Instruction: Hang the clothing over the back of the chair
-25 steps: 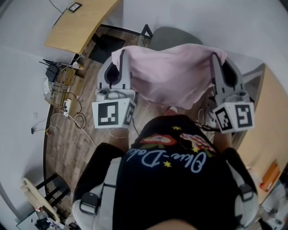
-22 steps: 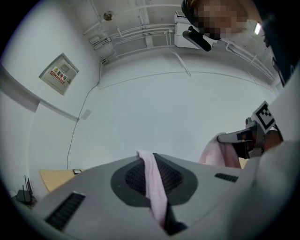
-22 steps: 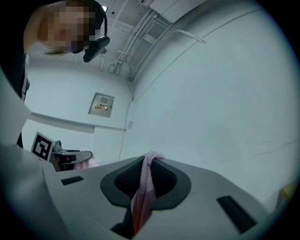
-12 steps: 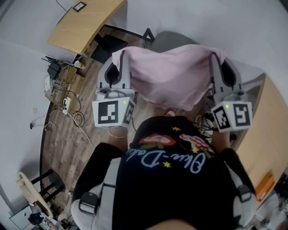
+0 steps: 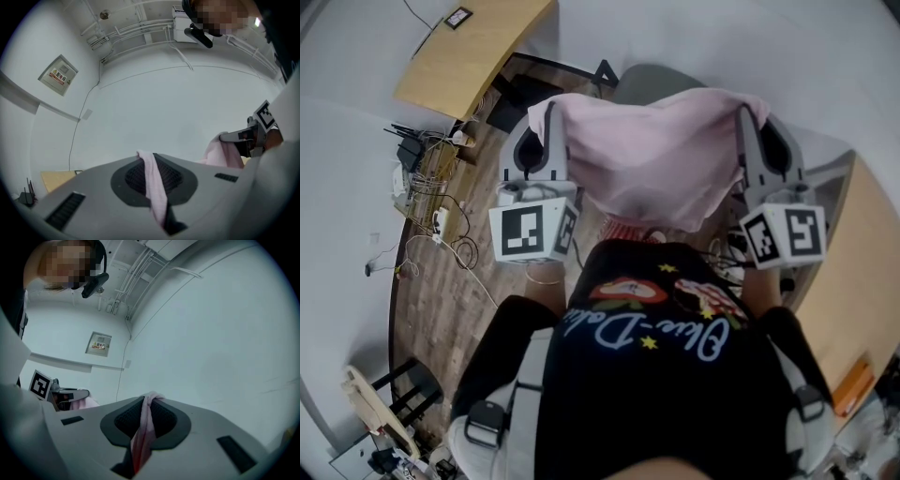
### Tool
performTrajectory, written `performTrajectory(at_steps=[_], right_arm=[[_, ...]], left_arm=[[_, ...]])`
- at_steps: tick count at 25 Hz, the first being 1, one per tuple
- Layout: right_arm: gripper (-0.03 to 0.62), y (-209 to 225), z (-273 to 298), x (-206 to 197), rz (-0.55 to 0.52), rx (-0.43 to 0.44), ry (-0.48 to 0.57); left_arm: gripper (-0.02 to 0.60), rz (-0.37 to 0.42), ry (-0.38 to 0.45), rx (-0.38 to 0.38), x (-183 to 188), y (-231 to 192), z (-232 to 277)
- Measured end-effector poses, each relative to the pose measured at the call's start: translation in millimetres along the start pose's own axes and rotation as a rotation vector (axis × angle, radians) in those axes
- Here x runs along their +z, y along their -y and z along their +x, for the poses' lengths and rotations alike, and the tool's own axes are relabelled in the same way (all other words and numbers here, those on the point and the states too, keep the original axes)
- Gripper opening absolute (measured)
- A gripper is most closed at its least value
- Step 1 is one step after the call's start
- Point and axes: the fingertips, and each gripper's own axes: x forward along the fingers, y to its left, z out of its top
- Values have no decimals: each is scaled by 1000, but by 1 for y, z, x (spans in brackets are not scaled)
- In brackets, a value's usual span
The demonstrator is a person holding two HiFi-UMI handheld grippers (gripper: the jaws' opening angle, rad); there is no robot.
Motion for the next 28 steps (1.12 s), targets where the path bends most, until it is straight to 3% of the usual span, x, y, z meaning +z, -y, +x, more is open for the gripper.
performTrajectory(at_steps=[13,21,28], right_arm=[[32,22,31,-9,-19,-121,-51],[34,41,64,-22,-37,-180,-101],[34,52,76,-38,-35,-203,-134]], left_arm=[[8,0,-18,-118,-14,-13,63],[8,-44,-47,-163,-29,-25,110],[8,-46,-68,-214,-48,-23,138]])
